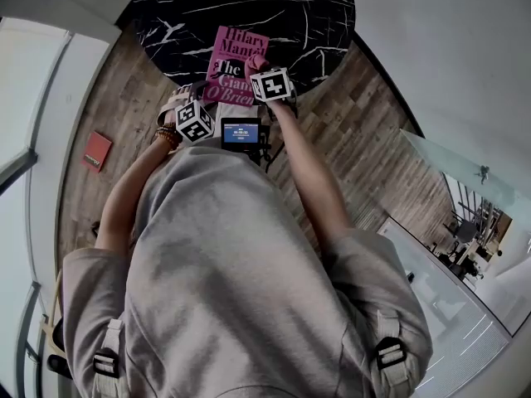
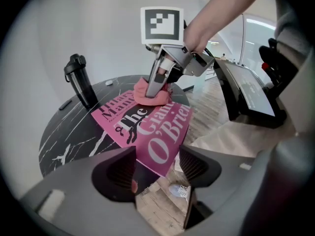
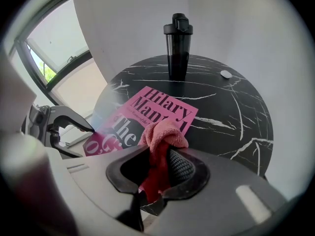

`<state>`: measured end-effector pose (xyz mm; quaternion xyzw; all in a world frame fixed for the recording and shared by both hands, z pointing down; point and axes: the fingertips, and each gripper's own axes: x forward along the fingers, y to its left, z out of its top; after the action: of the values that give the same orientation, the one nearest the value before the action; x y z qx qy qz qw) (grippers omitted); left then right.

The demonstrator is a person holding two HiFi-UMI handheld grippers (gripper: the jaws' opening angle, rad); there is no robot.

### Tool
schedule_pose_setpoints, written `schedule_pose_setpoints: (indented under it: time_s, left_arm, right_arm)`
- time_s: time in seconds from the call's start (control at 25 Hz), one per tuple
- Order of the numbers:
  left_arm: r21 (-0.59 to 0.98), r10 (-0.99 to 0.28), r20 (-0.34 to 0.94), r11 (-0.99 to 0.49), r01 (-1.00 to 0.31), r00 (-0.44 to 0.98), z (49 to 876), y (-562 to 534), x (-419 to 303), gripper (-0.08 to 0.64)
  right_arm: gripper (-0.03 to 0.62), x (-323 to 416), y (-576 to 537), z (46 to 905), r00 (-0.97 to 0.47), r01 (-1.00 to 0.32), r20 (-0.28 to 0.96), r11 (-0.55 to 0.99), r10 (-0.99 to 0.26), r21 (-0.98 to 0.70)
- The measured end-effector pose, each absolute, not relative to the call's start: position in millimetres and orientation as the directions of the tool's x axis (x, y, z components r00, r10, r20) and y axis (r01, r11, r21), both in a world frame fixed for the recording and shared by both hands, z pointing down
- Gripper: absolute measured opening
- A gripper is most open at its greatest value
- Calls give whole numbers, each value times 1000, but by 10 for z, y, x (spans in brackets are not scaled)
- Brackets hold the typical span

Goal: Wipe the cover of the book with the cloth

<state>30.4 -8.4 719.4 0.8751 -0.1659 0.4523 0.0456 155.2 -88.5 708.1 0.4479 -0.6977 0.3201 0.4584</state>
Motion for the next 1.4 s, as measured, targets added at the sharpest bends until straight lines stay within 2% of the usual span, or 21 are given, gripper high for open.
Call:
schedule_pose_setpoints:
  time_s: [0.24, 0.52, 1.4]
  left_arm:
    - [-68, -259, 803, -934, -349, 537, 7192, -95, 289, 281]
    - [21, -268, 805, -879, -476, 530, 7251, -128, 211, 314]
    - [42, -262, 804, -870, -491, 533, 7267, -98, 220, 296]
  right_arm:
    - [100, 1458, -861, 7086, -180, -905, 928, 425, -325, -27]
    - [100, 1348, -822, 7092, -192, -895, 929, 444, -317, -33]
    - [100, 875, -723, 7085, -284, -803, 928, 589, -243, -92]
